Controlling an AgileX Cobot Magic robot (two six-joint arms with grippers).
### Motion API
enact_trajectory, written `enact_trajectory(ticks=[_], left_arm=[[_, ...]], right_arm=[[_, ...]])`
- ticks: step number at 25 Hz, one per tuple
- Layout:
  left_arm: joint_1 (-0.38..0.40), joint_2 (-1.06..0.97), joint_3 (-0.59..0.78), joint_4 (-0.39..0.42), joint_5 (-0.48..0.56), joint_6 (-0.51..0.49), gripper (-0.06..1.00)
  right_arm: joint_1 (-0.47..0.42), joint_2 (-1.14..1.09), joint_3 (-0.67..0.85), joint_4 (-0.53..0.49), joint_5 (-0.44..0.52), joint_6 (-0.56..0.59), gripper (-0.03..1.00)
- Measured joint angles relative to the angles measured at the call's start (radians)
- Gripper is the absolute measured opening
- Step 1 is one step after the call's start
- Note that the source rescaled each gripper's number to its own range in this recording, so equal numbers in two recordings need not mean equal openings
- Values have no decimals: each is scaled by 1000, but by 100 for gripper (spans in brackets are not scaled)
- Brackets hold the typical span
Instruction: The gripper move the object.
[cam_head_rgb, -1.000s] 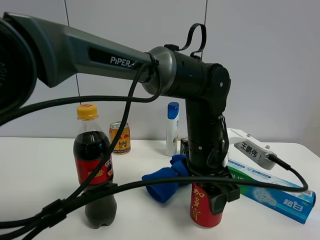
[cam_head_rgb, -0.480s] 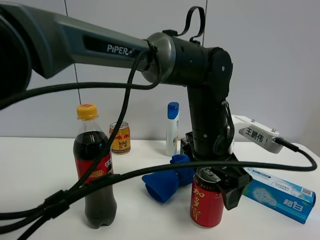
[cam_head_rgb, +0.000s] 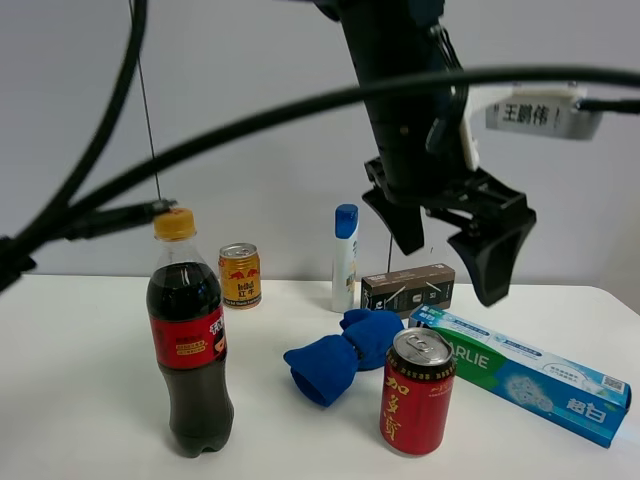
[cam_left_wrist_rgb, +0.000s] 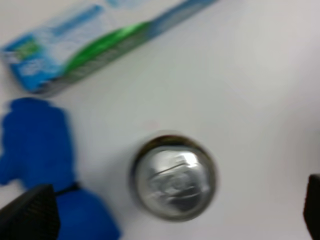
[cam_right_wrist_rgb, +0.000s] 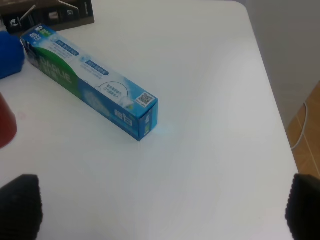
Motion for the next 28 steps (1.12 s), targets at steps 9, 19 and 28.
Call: enact_trajectory(ticks=[9,19,28], left_arm=[[216,-151,0,100,-14,-35,99],[568,-242,0,107,35,-50,100],[789,-312,76,107,39,-64,100]], right_arm=[[0,0,0,0,0,0,100],[0,0,0,0,0,0,100],[0,0,0,0,0,0,100]])
